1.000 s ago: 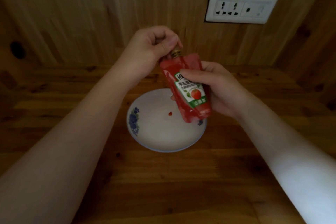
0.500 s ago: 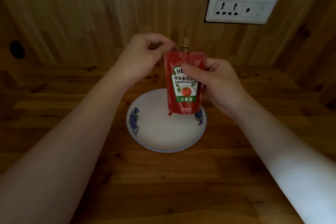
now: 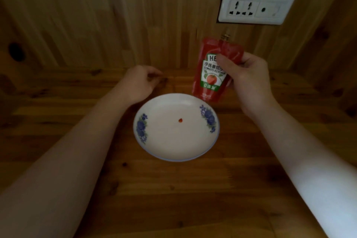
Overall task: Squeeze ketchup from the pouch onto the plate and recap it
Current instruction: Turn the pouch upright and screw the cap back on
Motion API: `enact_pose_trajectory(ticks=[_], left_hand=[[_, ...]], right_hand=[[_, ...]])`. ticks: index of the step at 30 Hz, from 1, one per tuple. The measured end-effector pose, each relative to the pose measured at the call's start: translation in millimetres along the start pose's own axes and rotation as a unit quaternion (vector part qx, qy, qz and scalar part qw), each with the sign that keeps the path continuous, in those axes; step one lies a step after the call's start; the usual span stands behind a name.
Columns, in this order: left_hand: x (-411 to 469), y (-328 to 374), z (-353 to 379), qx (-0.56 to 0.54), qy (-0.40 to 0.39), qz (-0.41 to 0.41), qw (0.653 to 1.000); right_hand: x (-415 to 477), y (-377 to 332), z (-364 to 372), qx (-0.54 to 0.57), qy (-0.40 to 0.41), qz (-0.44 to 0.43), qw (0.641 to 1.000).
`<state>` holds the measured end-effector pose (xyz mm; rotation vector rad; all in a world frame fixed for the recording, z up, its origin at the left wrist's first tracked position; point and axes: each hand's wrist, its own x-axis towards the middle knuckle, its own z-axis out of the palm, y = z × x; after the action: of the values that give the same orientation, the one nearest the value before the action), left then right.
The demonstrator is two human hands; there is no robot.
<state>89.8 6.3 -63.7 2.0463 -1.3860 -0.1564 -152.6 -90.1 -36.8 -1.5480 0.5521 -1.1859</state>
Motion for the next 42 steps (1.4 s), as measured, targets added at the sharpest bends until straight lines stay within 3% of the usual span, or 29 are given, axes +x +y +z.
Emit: enact_pose_trajectory(ticks=[10,25,42], left_hand=[[-7,-19,7,0.077,-0.025,0.066,0.995],[-7,-23,10,0.103,-0.021,0.055,0.993],[-8,-21,10,0.101,-0.021,0.052,0.993]], right_hand=[[10,17,-17,-0.091,0.054,-0.026,0.994],[17,42,-22,-0.175,0.061,-0.027,0.982],[12,39,-23,-0.198,0.042,0.009,0.979]])
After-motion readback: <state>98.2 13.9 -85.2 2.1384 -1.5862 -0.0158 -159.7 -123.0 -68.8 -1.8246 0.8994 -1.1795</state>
